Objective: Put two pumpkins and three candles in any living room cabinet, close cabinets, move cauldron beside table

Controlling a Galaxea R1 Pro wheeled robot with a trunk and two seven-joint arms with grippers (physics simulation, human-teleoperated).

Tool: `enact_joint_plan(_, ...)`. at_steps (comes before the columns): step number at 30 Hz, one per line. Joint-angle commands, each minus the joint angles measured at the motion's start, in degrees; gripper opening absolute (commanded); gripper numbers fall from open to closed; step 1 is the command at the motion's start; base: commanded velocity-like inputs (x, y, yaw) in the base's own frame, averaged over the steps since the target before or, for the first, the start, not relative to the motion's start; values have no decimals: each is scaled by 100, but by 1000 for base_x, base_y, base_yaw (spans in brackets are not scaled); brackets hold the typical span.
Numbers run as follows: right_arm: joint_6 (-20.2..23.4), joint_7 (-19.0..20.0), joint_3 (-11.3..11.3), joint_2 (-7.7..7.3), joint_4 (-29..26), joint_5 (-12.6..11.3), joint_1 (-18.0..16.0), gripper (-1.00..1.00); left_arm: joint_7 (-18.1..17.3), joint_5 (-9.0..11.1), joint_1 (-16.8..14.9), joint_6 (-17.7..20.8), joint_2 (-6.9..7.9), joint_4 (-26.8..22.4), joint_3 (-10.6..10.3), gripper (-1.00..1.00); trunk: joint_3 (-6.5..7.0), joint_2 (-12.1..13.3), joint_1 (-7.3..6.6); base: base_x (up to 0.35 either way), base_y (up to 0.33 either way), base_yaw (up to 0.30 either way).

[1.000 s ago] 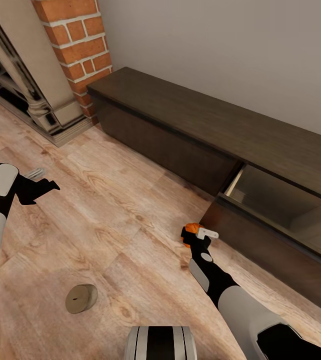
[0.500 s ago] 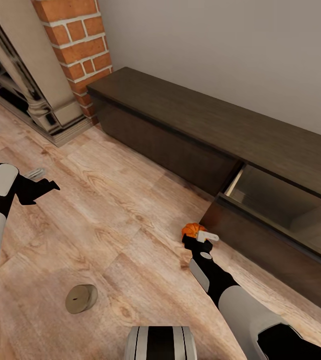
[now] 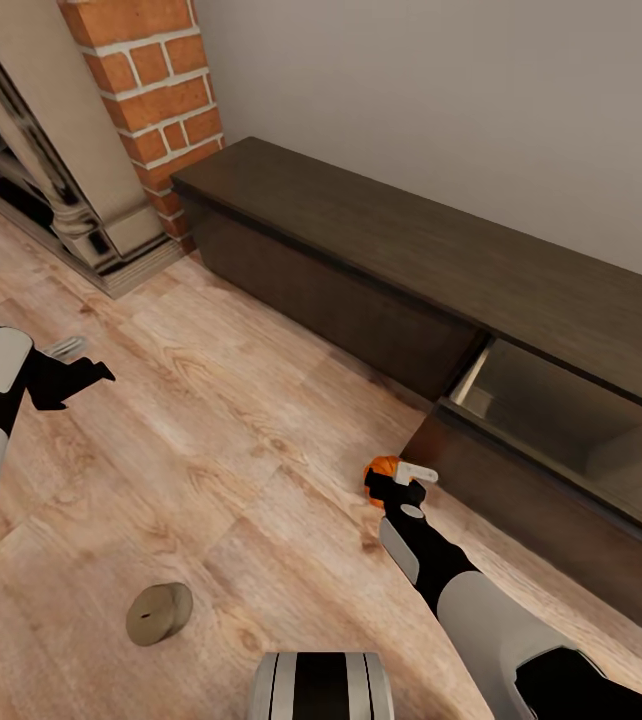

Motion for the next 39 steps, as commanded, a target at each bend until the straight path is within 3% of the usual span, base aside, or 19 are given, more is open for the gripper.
enact_joint_plan(1,-36,-35,43,-3,5,-61,-5,100,55,46,-1,7,10,-5,7,100,-4,-1,-1,9,0,0)
enact_joint_plan(23,10,-141,67,9,49,-45,-5,100,45,-13,-1,-15,35,143,14,100,-4,-1,-1,52,0,0)
enact_joint_plan(31,29,-296,89,31,36,378,-5,100,45,-16,-1,-5,40,143,14,100,-4,-1,-1,0,0,0)
enact_joint_plan(39,14,-282,76,35,32,455,-5,100,45,-17,-1,11,76,143,14,100,-4,-1,-1,0,0,0)
